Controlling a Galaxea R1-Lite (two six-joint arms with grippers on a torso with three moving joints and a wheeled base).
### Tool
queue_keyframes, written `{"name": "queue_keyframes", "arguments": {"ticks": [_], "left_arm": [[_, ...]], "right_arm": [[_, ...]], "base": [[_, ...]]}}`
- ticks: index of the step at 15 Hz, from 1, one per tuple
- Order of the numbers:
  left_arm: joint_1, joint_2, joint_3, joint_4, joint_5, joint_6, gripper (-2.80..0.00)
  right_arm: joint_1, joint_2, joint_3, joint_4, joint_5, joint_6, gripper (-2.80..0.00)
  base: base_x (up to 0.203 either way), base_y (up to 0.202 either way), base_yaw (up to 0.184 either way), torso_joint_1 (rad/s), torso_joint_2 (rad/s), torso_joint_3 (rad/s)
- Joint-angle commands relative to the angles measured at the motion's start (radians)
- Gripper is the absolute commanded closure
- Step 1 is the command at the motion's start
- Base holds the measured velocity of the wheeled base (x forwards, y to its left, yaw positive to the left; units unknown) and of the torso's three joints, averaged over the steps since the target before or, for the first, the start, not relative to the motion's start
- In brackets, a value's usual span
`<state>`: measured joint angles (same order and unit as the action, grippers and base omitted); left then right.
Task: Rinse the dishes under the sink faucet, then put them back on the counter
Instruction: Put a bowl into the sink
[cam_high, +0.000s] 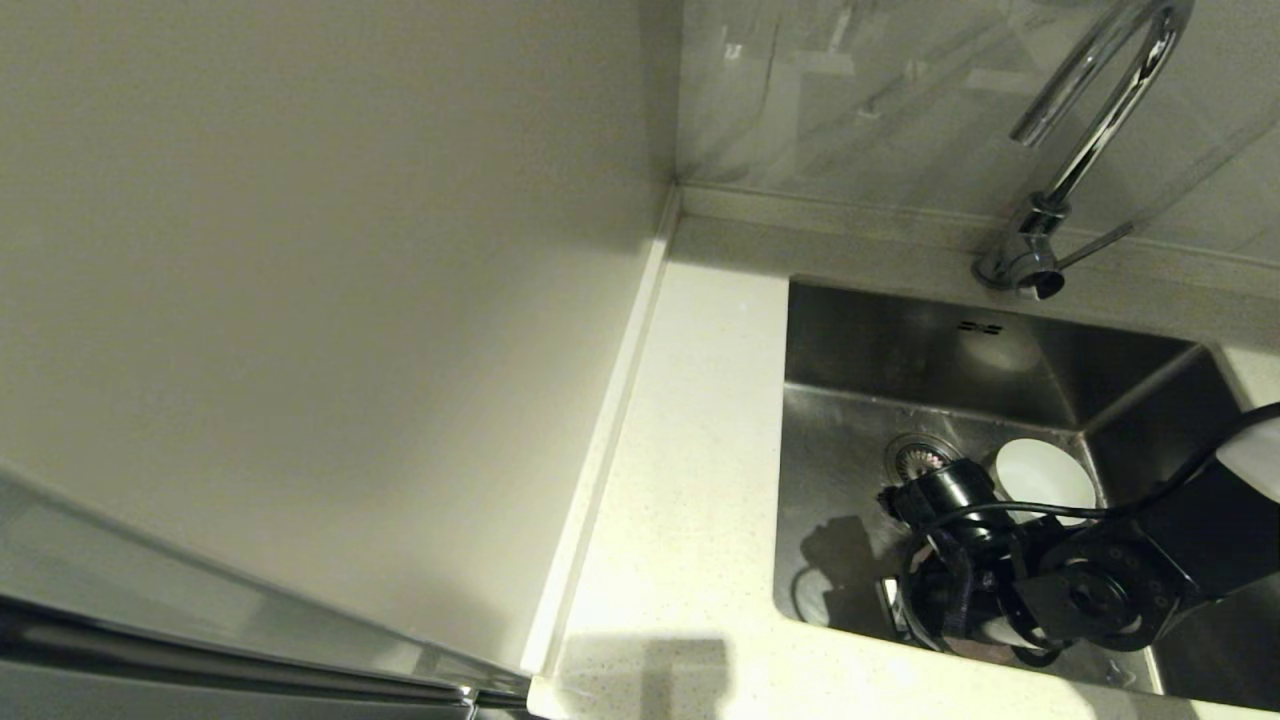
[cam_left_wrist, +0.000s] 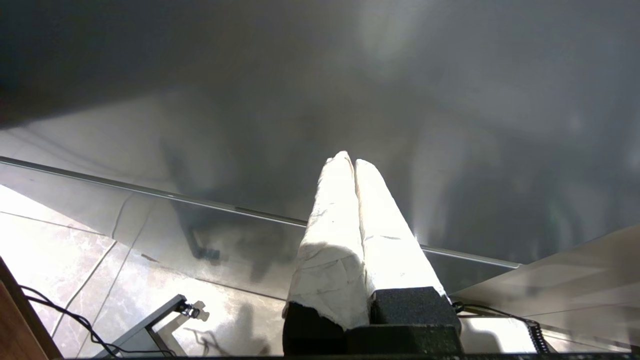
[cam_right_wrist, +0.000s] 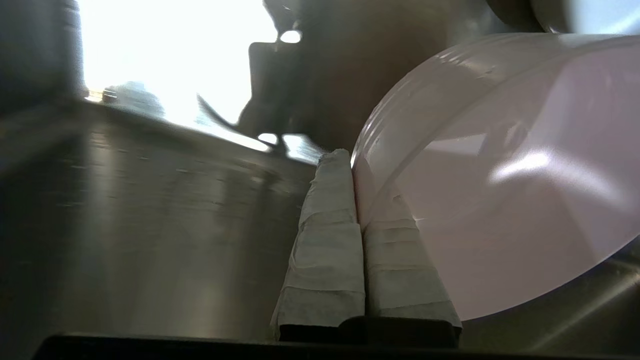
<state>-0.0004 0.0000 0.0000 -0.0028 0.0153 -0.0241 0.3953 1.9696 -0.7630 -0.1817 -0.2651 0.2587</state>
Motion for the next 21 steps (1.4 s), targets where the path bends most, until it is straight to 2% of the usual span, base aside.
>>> {"name": "queue_keyframes", "arguments": {"ticks": [1,6,21], "left_arm": [[0.0,-0.003,0.0,0.0,0.0,0.0,0.0],[0.0,-0.003,0.0,0.0,0.0,0.0,0.0],[0.0,-0.005,0.0,0.0,0.0,0.0,0.0]], "right_arm": [[0.014,0.009,-0.048,0.033,-0.003,0.003,0.0],[0.014,0.043,-0.19,0.117,-0.024,0.003,0.0],[0.005,0.158,-0.347,0.14,-0.032,0.002,0.0]], "base": [[0.0,0.0,0.0,0.0,0.0,0.0],[0.0,0.0,0.0,0.0,0.0,0.0],[0.0,0.0,0.0,0.0,0.0,0.0]]}}
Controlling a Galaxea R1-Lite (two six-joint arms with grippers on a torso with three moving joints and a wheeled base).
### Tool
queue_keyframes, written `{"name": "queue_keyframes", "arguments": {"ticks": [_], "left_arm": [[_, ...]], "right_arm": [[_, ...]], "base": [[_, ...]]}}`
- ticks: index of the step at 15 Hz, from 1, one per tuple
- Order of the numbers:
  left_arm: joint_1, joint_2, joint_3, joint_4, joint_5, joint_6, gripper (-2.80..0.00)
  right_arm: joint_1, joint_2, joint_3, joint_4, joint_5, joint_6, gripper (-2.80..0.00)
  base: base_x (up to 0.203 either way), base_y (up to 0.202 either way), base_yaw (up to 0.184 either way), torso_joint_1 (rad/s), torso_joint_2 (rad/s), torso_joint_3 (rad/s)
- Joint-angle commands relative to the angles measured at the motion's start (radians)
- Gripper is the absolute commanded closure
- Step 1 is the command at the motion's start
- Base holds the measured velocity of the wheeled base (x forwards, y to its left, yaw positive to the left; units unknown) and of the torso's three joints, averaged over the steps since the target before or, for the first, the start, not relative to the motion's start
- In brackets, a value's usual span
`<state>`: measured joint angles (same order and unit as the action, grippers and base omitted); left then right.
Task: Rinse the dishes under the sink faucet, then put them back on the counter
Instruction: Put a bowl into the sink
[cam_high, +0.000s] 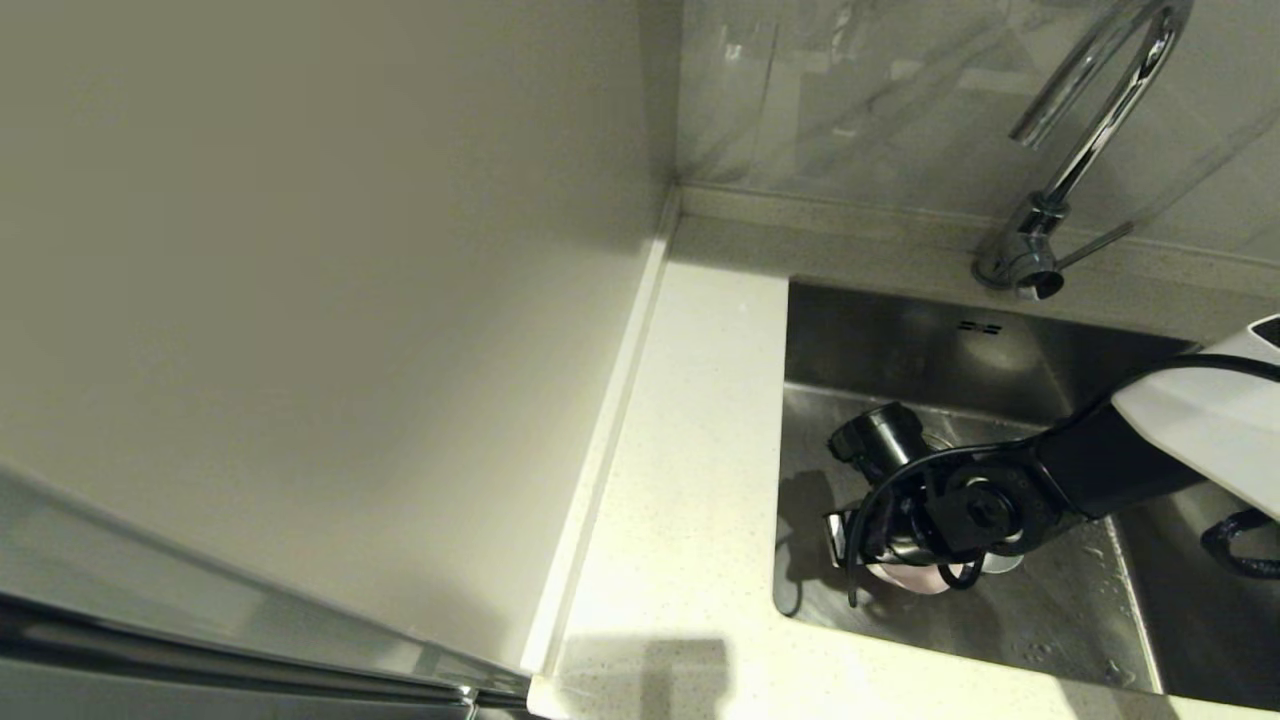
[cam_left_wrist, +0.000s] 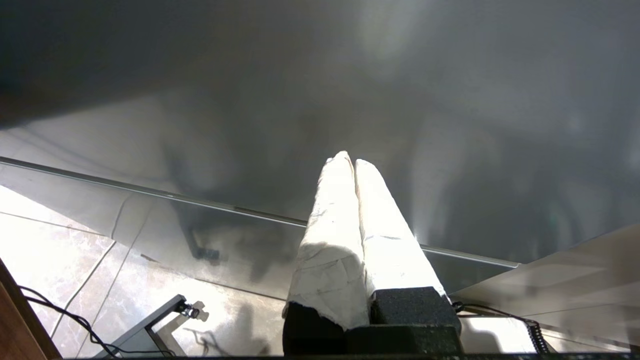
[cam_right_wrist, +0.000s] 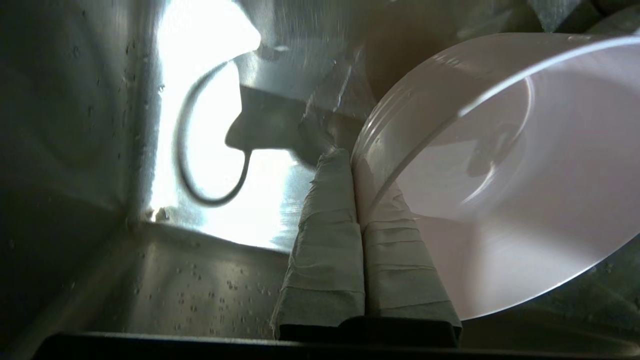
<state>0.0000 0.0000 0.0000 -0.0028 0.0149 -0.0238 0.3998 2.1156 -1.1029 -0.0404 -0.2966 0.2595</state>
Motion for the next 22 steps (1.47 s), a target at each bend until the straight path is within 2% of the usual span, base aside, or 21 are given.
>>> {"name": "queue_keyframes", "arguments": {"ticks": [1,5,6,12,15,17,22], "left_arm": [[0.0,-0.003,0.0,0.0,0.0,-0.001,0.0],[0.0,-0.004,0.0,0.0,0.0,-0.001,0.0],[0.0,-0.003,0.0,0.0,0.0,-0.001,0.0],[0.0,-0.003,0.0,0.0,0.0,-0.001,0.0],[-0.001,-0.003,0.0,0.0,0.0,-0.001,0.0],[0.0,-0.003,0.0,0.0,0.0,-0.001,0.0],[-0.001,-0.003,0.0,0.0,0.001,-0.001,0.0]], "right_arm": [[-0.001,0.016,-0.012,-0.001,-0.001,0.0,0.0],[-0.001,0.017,-0.034,0.036,-0.001,0.0,0.0],[-0.001,0.021,-0.043,0.036,-0.001,0.0,-2.8],[-0.001,0.011,-0.041,0.037,-0.017,0.001,-2.8],[-0.001,-0.056,-0.015,0.077,-0.018,0.004,-2.8],[-0.001,-0.142,0.039,0.099,-0.018,0.018,-2.8],[-0.001,-0.492,0.288,0.143,-0.018,0.042,-2.8]], "base": [[0.0,0.0,0.0,0.0,0.0,0.0],[0.0,0.0,0.0,0.0,0.0,0.0],[0.0,0.0,0.0,0.0,0.0,0.0],[0.0,0.0,0.0,0.0,0.0,0.0],[0.0,0.0,0.0,0.0,0.0,0.0],[0.0,0.0,0.0,0.0,0.0,0.0],[0.0,0.0,0.0,0.0,0.0,0.0]]}}
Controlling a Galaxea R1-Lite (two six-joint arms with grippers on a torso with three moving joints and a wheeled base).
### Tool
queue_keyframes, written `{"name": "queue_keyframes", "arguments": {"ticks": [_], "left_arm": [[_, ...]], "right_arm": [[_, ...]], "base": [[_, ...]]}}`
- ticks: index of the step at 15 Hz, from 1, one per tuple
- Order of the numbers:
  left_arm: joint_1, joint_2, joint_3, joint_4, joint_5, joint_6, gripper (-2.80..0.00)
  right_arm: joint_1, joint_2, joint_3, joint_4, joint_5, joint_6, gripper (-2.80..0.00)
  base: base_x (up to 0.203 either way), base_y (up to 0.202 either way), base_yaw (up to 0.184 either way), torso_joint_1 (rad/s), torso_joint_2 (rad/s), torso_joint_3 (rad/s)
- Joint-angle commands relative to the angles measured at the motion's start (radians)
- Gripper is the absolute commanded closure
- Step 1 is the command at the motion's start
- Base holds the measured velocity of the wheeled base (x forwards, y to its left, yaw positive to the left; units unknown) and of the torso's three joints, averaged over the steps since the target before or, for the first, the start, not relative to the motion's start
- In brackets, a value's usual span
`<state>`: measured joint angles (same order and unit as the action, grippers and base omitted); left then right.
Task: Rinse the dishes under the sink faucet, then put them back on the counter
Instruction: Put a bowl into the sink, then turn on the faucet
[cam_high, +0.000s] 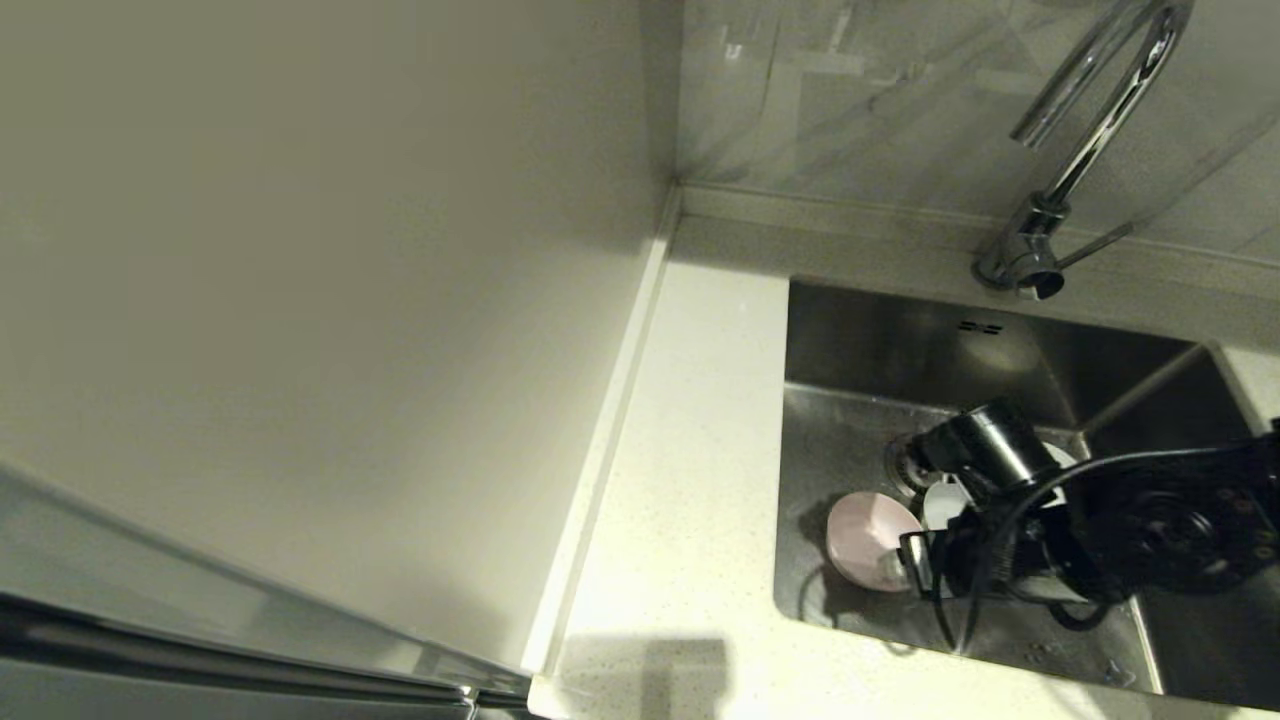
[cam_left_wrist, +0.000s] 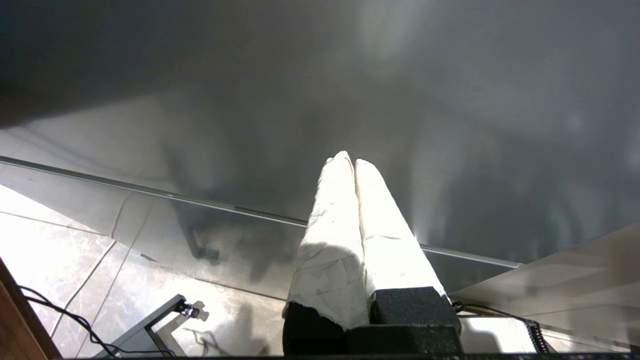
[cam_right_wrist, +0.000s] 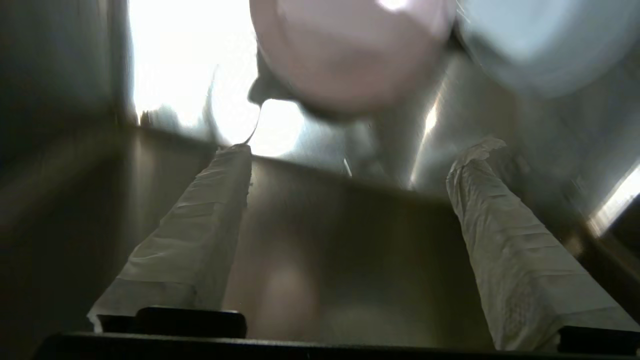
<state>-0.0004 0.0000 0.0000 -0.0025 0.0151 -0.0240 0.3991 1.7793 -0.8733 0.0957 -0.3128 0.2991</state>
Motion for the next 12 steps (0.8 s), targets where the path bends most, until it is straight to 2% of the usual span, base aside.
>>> {"name": "queue_keyframes", "arguments": {"ticks": [1,4,7,10,12], "left_arm": [[0.0,-0.003,0.0,-0.001,0.0,-0.001,0.0],[-0.001,-0.003,0.0,-0.001,0.0,-0.001,0.0],[-0.001,-0.003,0.0,-0.001,0.0,-0.001,0.0],[0.0,-0.003,0.0,-0.001,0.001,-0.001,0.0],[0.0,-0.003,0.0,-0.001,0.0,-0.001,0.0]], "right_arm": [[0.0,-0.237,0.102,0.033,-0.002,0.004,-2.8],[0.0,-0.485,0.197,0.148,-0.007,0.007,-2.8],[-0.001,-0.709,0.227,0.309,-0.012,0.032,-2.8],[-0.004,-0.891,0.195,0.499,-0.061,0.086,-2.8],[-0.061,-0.938,0.117,0.659,-0.124,0.143,-2.8]], "base": [[0.0,0.0,0.0,0.0,0.0,0.0],[0.0,0.0,0.0,0.0,0.0,0.0],[0.0,0.0,0.0,0.0,0.0,0.0],[0.0,0.0,0.0,0.0,0.0,0.0],[0.0,0.0,0.0,0.0,0.0,0.0]]}}
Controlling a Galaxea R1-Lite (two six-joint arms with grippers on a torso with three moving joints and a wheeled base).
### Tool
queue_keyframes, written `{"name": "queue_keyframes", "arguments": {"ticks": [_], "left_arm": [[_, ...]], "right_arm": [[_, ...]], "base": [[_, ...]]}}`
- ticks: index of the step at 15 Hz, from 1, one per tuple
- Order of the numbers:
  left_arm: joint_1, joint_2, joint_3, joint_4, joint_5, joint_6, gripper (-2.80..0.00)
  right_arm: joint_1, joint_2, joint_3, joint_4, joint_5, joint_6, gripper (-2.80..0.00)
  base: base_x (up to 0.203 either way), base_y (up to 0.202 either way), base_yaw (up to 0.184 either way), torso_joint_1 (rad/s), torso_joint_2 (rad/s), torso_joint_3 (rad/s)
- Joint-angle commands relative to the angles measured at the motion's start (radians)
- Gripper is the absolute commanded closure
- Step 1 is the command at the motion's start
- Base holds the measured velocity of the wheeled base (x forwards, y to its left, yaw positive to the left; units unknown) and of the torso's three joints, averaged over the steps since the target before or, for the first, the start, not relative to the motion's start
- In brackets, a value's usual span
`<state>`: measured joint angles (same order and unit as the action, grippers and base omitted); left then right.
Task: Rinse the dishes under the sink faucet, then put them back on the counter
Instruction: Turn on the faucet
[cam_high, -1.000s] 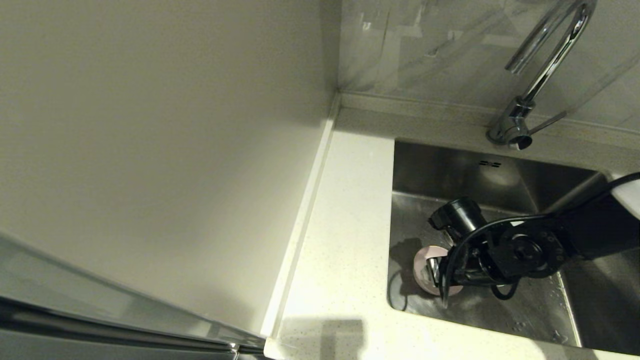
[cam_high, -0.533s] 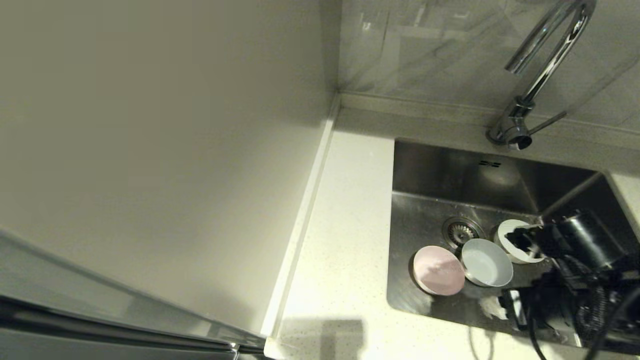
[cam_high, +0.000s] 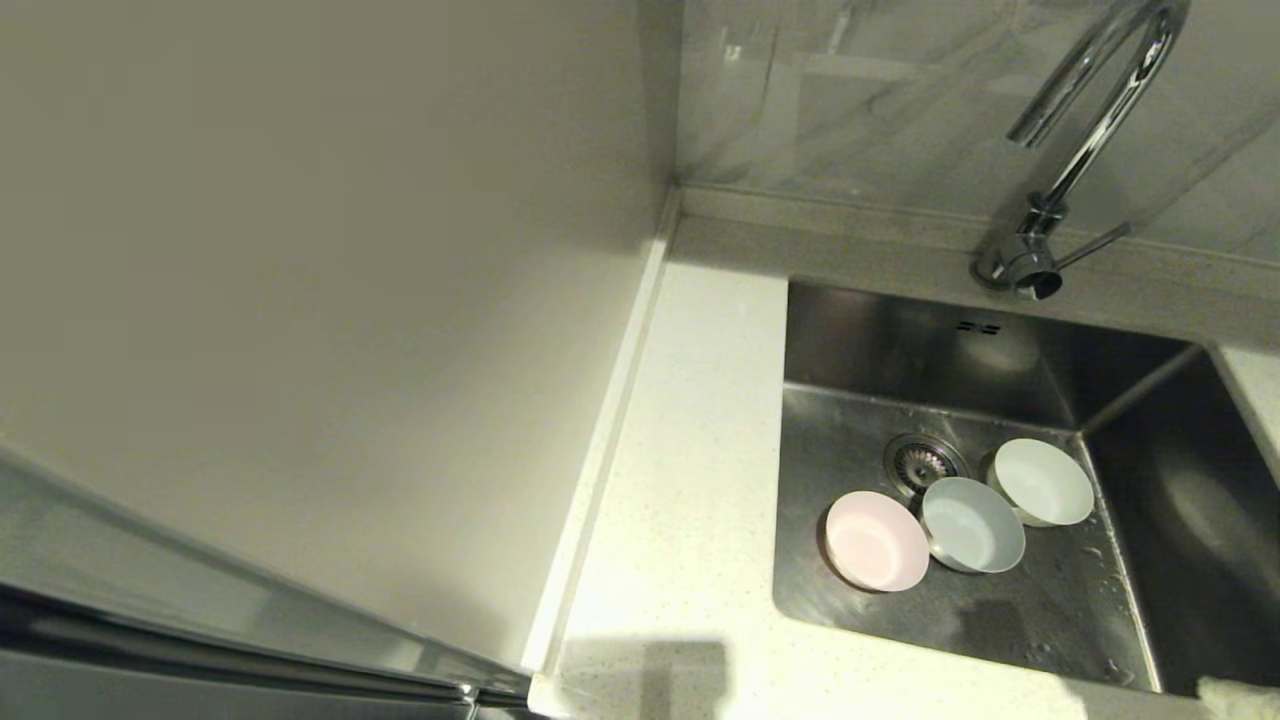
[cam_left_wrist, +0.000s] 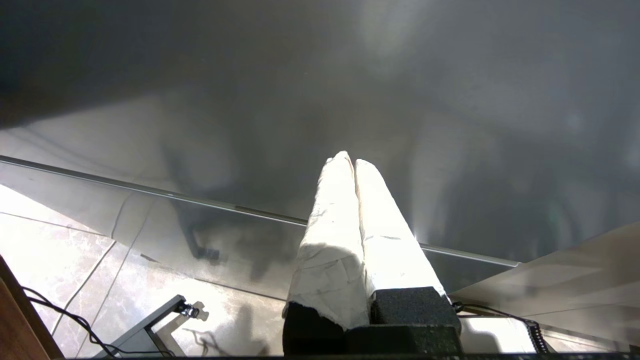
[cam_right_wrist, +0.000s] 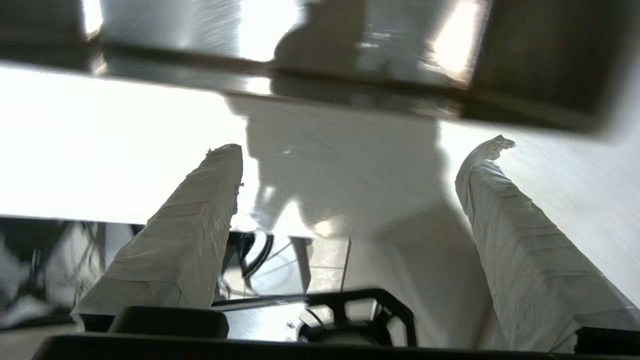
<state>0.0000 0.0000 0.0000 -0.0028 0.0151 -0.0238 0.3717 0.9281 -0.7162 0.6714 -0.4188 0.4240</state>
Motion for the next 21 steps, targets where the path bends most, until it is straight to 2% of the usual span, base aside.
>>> {"name": "queue_keyframes", "arguments": {"ticks": [1,4,5,10,13,14,16,18,21], "left_arm": [[-0.001,-0.003,0.0,0.0,0.001,-0.001,0.0],[0.0,-0.003,0.0,0.0,0.001,-0.001,0.0],[0.0,-0.003,0.0,0.0,0.002,-0.001,0.0],[-0.001,-0.003,0.0,0.0,0.0,-0.001,0.0],[-0.001,-0.003,0.0,0.0,0.0,-0.001,0.0],[0.0,-0.003,0.0,0.0,0.0,-0.001,0.0],[0.0,-0.003,0.0,0.0,0.001,-0.001,0.0],[-0.001,-0.003,0.0,0.0,0.001,-0.001,0.0],[-0.001,-0.003,0.0,0.0,0.0,-0.001,0.0]], "right_arm": [[-0.089,-0.089,-0.073,0.127,-0.03,0.032,-2.8],[-0.274,-0.087,-0.21,0.247,-0.044,0.046,-2.8],[-0.305,-0.089,-0.244,0.295,-0.048,0.046,0.0],[-0.311,-0.163,-0.364,0.438,-0.058,0.028,0.0],[-0.372,-0.234,-0.449,0.586,-0.092,0.034,0.0],[-0.406,-0.231,-0.463,0.618,-0.124,0.062,0.0],[-0.482,-0.184,-0.507,0.663,-0.137,0.117,0.0],[-0.577,-0.157,-0.516,0.645,-0.105,0.096,0.0],[-0.664,-0.117,-0.457,0.421,-0.028,-0.002,0.0]], "base": [[0.0,0.0,0.0,0.0,0.0,0.0],[0.0,0.0,0.0,0.0,0.0,0.0],[0.0,0.0,0.0,0.0,0.0,0.0],[0.0,0.0,0.0,0.0,0.0,0.0],[0.0,0.0,0.0,0.0,0.0,0.0],[0.0,0.0,0.0,0.0,0.0,0.0],[0.0,0.0,0.0,0.0,0.0,0.0],[0.0,0.0,0.0,0.0,0.0,0.0],[0.0,0.0,0.0,0.0,0.0,0.0]]}}
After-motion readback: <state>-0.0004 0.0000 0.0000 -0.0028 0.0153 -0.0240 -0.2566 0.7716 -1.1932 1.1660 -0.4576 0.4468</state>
